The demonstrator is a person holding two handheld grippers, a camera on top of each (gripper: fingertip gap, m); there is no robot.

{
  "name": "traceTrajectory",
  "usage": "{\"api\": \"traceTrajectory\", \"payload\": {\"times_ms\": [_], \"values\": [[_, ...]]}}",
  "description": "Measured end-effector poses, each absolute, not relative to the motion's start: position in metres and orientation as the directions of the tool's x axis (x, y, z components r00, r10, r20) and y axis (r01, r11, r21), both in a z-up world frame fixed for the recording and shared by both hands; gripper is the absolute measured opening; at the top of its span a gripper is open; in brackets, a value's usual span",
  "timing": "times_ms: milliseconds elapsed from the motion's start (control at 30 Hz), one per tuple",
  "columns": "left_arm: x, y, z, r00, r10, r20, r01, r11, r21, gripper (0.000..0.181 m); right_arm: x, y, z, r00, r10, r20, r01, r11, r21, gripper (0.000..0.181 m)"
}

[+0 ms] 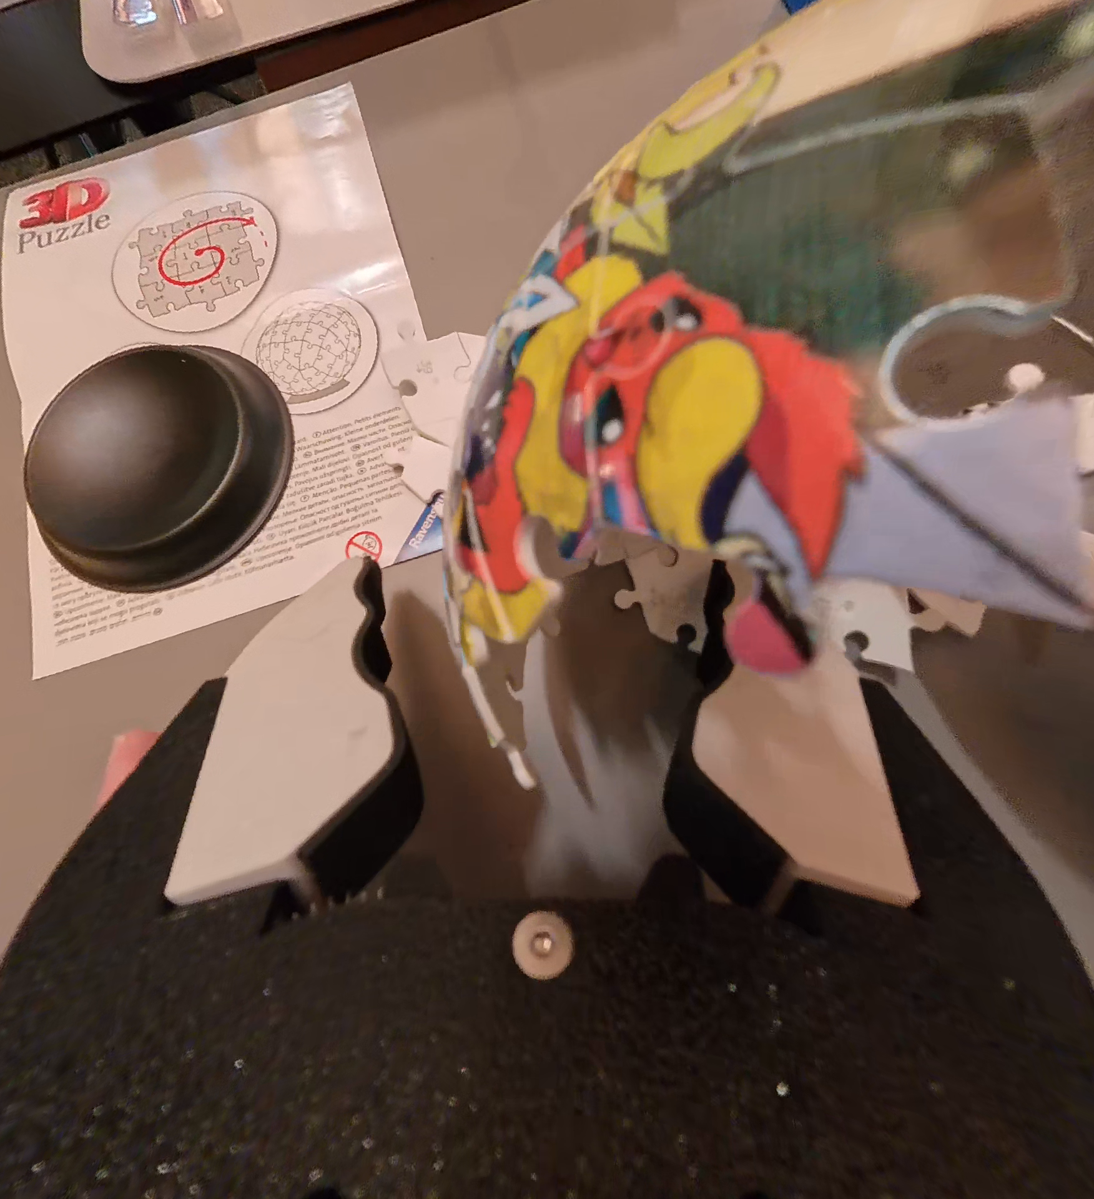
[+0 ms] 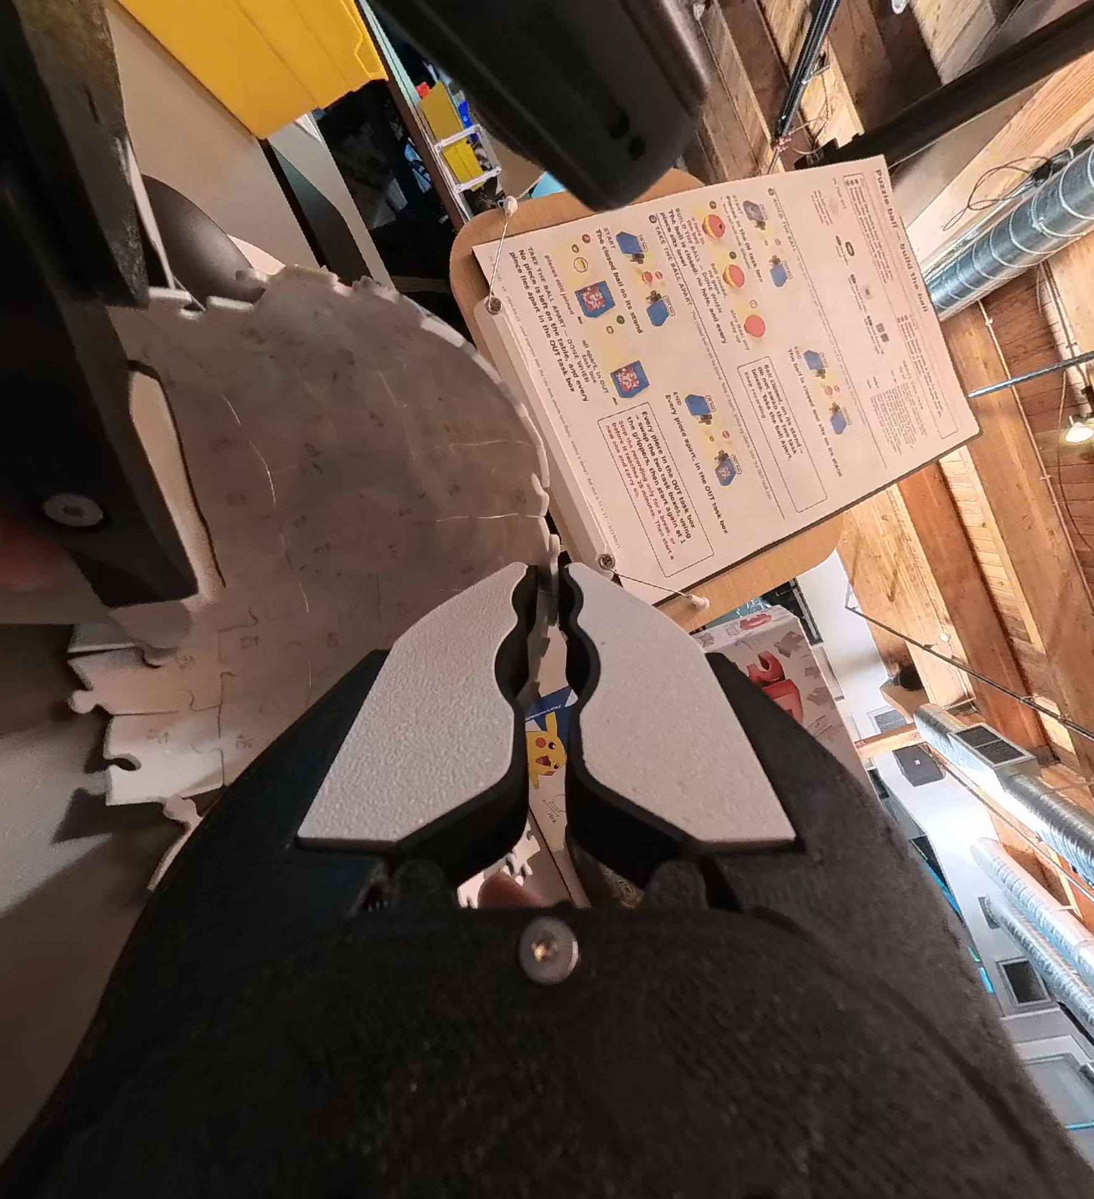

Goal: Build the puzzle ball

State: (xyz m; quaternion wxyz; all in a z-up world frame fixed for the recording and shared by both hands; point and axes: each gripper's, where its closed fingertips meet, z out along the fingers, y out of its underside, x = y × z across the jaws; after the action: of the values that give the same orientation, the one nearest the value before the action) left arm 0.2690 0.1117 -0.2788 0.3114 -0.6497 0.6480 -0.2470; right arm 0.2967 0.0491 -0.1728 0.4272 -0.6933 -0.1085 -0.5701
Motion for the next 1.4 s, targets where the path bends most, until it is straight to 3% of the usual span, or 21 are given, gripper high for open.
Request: {"api": "traceTrajectory", "payload": {"times_ms": [233,467,667,800,1100,1400], "values": [[0.269,0.112,-0.282,0.034,-0.995,-0.094,-0.704,0.042,-0.709,0.092,0.297,0.049,-0.173,0.326,-0.338,0.883,0.637,-0.612,-0.469,0.006],[0.269,0.105,-0.281,0.031,-0.992,-0.121,-0.699,0.065,-0.712,0.081,0.298,0.049,-0.173,0.330,-0.343,0.879,0.631,-0.612,-0.476,0.006],[0.266,0.103,-0.284,0.089,-0.996,-0.021,-0.712,-0.049,-0.701,0.082,0.298,0.048,-0.174,0.331,-0.347,0.877,0.627,-0.614,-0.480,0.006],[0.264,0.105,-0.269,0.106,-0.991,0.076,-0.643,-0.126,-0.756,0.080,0.299,0.048,-0.174,0.333,-0.349,0.876,0.625,-0.614,-0.483,0.006],[0.259,0.111,-0.284,0.113,-0.993,-0.038,-0.709,-0.054,-0.703,0.079,0.296,0.048,-0.174,0.325,-0.357,0.875,0.624,-0.615,-0.483,0.006],[0.258,0.105,-0.283,0.133,-0.991,-0.025,-0.706,-0.077,-0.704,0.066,0.294,0.045,-0.174,0.336,-0.389,0.858,0.608,-0.606,-0.513,0.005]]}}
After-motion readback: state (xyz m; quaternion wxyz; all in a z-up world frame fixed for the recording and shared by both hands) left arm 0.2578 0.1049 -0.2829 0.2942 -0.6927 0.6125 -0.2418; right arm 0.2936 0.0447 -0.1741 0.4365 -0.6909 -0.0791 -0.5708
